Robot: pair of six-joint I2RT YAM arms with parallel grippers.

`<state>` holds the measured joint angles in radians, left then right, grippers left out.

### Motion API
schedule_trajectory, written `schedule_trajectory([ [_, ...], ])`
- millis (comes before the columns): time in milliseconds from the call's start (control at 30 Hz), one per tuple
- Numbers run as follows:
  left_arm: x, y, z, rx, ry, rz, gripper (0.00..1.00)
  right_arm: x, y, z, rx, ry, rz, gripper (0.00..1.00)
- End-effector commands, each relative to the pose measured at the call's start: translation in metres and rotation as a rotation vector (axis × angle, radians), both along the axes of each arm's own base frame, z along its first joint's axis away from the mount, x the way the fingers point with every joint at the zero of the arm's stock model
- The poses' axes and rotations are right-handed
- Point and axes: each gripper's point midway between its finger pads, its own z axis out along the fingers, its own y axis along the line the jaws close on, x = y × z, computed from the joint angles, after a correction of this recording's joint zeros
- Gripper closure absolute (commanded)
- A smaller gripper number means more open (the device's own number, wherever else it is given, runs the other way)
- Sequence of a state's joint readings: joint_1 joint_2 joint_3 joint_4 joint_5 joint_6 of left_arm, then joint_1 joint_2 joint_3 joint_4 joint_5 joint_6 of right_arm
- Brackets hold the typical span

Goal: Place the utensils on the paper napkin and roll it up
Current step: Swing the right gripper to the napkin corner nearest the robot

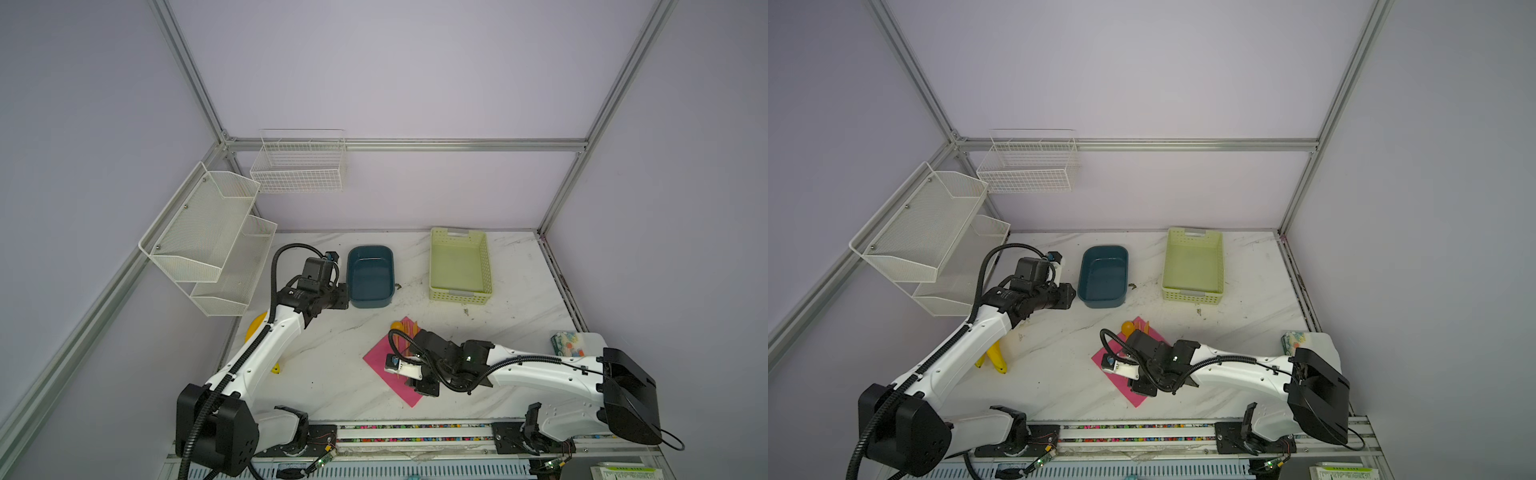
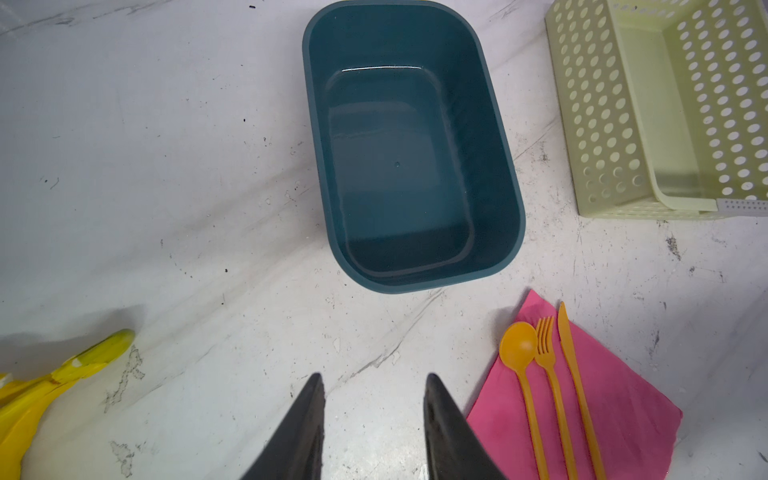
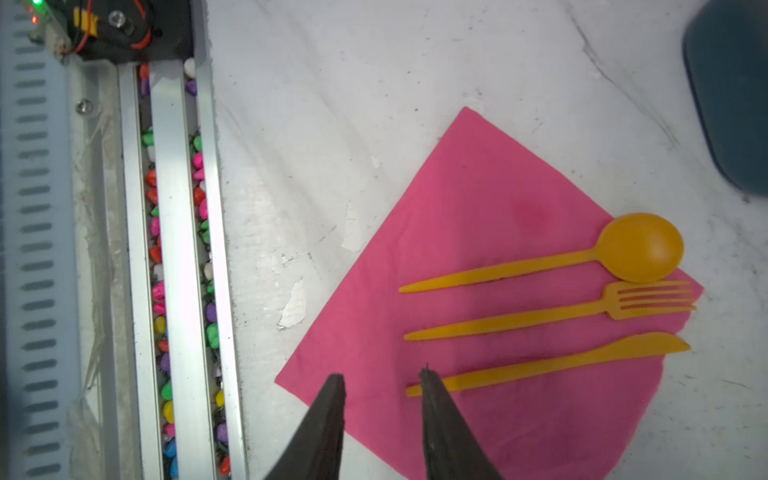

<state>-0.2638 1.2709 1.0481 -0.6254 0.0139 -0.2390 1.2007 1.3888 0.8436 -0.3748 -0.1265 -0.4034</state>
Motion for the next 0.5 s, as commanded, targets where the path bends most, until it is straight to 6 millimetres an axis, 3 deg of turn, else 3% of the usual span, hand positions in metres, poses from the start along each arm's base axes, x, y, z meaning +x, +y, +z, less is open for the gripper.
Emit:
schedule_trajectory([
  [0,-0.001,0.004,-0.006,0.02,-0.004,-0.001,0.61,-0.013,-0.002,-0.009,-0.037,-0.084,0.092,0.62],
  [300,-0.001,0.007,-0.009,0.035,0.004,0.009,0.61,-0.037,-0.002,-0.039,-0.108,-0.119,0.158,0.47],
  [467,-0.001,0.01,-0.01,0.048,0.008,0.018,0.61,-0.027,-0.008,-0.05,-0.139,-0.181,0.108,0.4],
])
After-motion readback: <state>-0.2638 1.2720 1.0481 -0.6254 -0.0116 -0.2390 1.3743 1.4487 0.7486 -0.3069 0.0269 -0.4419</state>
